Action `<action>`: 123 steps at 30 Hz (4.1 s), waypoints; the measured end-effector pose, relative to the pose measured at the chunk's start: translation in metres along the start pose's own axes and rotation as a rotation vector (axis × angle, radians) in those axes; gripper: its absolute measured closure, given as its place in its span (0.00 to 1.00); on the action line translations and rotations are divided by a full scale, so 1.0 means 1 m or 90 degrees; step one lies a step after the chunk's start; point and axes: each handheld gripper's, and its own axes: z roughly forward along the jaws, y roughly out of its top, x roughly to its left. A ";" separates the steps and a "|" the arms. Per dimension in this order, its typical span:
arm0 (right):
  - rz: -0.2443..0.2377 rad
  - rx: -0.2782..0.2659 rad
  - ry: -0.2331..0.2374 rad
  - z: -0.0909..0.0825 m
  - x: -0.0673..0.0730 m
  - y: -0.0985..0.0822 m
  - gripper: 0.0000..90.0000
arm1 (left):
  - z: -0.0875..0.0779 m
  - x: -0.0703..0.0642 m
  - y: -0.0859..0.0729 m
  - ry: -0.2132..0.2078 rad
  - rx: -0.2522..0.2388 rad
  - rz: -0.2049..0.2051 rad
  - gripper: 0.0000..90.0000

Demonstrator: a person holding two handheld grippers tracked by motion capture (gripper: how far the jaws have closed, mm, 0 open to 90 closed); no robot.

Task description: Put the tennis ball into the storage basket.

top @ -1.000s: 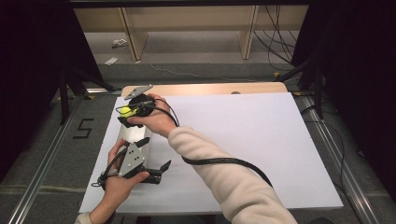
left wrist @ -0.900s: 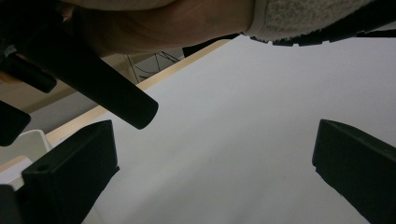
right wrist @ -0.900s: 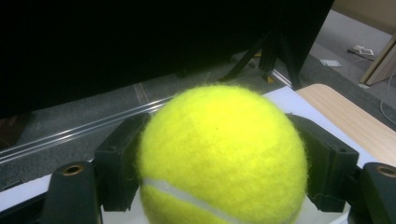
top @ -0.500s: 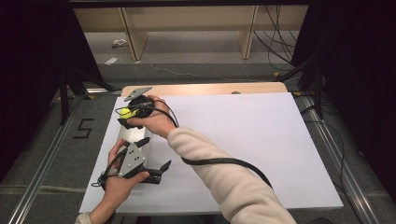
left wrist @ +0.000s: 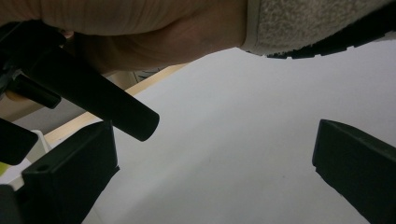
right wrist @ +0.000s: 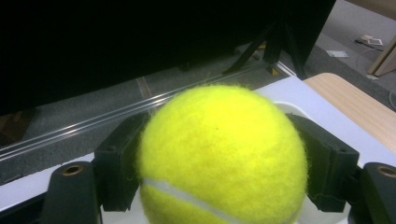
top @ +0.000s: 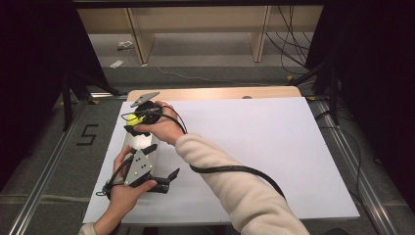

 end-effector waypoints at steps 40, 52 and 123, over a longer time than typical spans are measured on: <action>0.017 0.021 0.003 0.011 -0.005 -0.012 0.29 | 0.000 -0.001 0.000 -0.006 0.003 0.003 0.00; 0.014 0.023 0.006 0.013 -0.004 -0.013 0.29 | 0.000 -0.002 0.000 -0.006 0.004 0.008 0.00; -0.002 0.030 0.004 -0.003 -0.005 -0.022 0.17 | 0.002 -0.002 -0.001 -0.010 0.007 0.005 0.00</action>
